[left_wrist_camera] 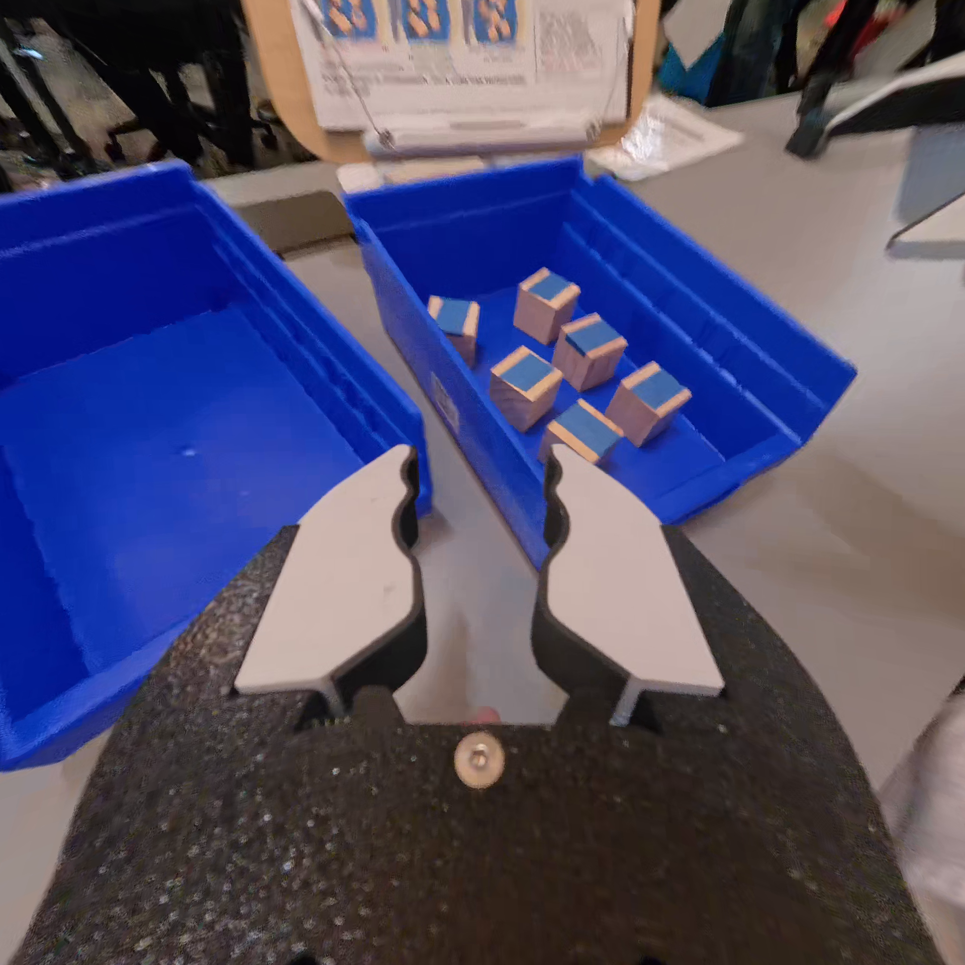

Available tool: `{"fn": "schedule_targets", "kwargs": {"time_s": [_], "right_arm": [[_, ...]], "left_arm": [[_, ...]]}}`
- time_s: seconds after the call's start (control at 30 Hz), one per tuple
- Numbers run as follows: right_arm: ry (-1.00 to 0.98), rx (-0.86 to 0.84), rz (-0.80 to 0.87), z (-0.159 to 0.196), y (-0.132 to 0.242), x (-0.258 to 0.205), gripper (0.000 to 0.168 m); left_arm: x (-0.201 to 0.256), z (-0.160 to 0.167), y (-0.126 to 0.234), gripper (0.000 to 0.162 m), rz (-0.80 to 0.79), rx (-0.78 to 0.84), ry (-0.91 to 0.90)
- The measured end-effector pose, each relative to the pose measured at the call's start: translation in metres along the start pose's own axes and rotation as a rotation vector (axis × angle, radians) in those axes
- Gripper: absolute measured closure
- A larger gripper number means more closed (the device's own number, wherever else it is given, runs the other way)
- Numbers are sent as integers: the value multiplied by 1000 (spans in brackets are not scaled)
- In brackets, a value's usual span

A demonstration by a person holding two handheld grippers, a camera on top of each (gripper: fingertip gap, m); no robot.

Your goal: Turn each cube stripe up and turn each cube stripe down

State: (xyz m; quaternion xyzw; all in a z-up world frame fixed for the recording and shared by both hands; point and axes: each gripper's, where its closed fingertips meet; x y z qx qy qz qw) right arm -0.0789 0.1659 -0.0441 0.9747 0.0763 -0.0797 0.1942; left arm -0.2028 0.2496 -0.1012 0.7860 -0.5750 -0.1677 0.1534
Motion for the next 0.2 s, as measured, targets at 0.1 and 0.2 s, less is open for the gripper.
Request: {"fn": "schedule_targets", "kwargs": {"time_s": [0.1, 0.2], "right_arm": [[-29, -131, -1, -18, -59, -9, 88], [-78, -250, 32, -31, -117, -11, 88]], "left_arm": [[-59, -10, 20, 112, -131, 24, 68], [-123, -5, 36, 109, -241, -29, 69]]}}
Point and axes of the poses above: each gripper's, where its closed fingertips meet, y back along the fingers, z out of its underside, x = y × z across the jaws, and after that the axes turned 12 degrees about -y, right-handed
